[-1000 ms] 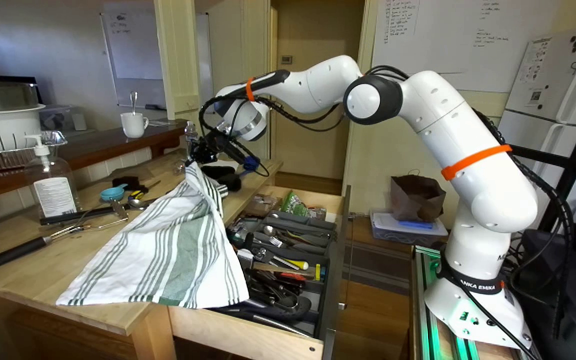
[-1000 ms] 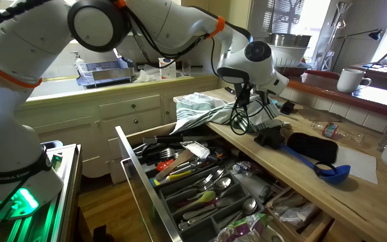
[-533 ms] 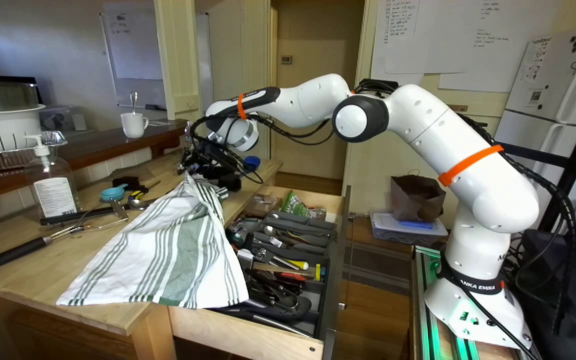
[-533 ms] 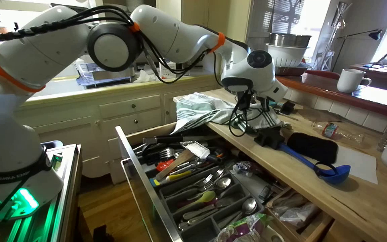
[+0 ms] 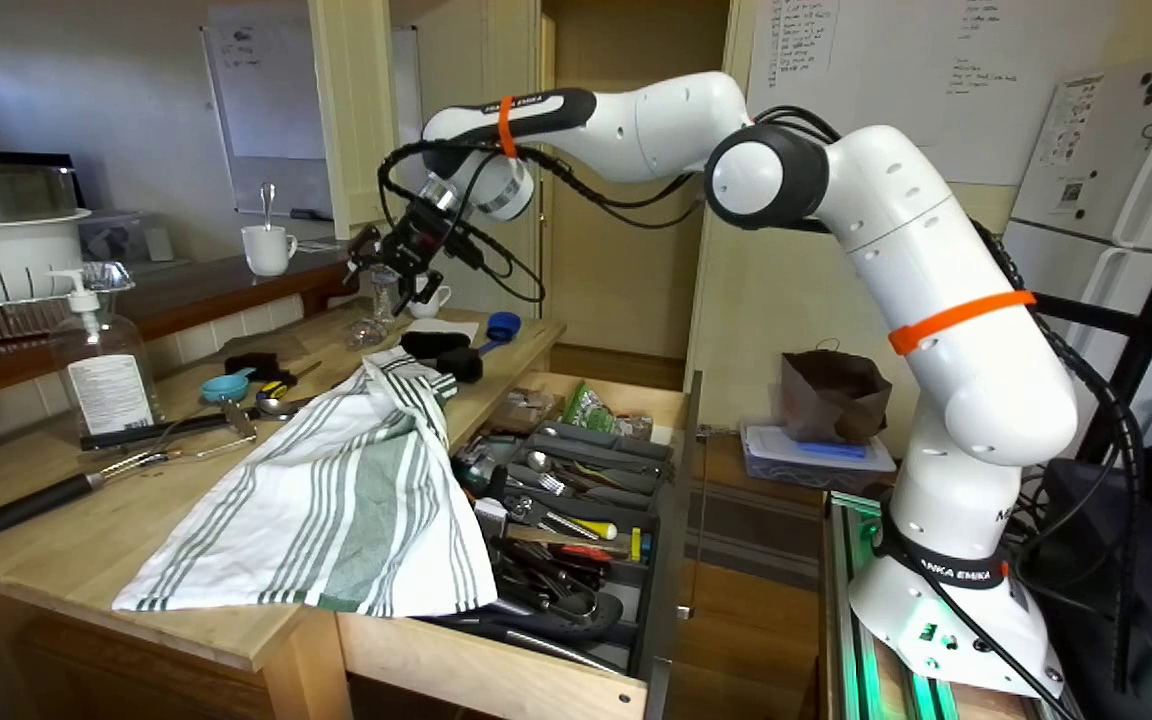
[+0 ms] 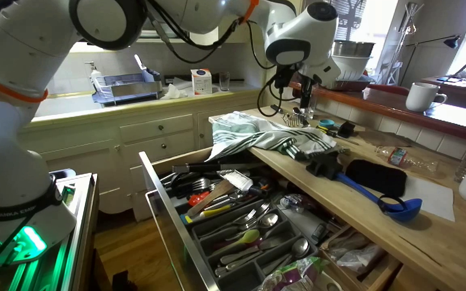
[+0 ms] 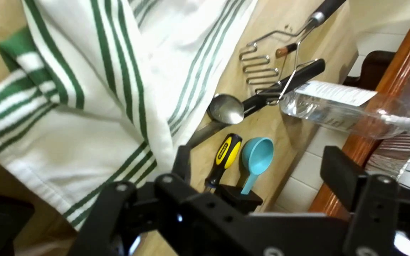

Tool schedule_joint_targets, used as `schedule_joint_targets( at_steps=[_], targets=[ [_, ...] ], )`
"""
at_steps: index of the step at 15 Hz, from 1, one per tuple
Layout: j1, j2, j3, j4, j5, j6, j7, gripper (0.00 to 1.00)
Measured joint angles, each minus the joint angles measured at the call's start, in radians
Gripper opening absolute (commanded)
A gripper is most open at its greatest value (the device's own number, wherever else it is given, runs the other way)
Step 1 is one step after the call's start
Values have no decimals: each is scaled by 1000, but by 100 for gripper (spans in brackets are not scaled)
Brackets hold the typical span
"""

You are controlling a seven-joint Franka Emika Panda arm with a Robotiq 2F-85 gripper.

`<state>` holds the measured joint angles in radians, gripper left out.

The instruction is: Fold the towel in half and close the cabinet drawer

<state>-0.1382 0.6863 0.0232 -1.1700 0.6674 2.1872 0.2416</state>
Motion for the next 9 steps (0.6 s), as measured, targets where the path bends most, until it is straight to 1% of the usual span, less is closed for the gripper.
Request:
schedule_joint_targets(
  at_steps=[2, 5, 7, 9],
  targets=[
    [0, -75, 2, -57, 4, -68, 87, 100],
    [13, -175, 0, -180, 15, -77, 221, 100],
    [32, -234, -4, -277, 32, -28, 302, 100],
    [66, -284, -12, -379, 36, 73, 381, 100]
  ],
)
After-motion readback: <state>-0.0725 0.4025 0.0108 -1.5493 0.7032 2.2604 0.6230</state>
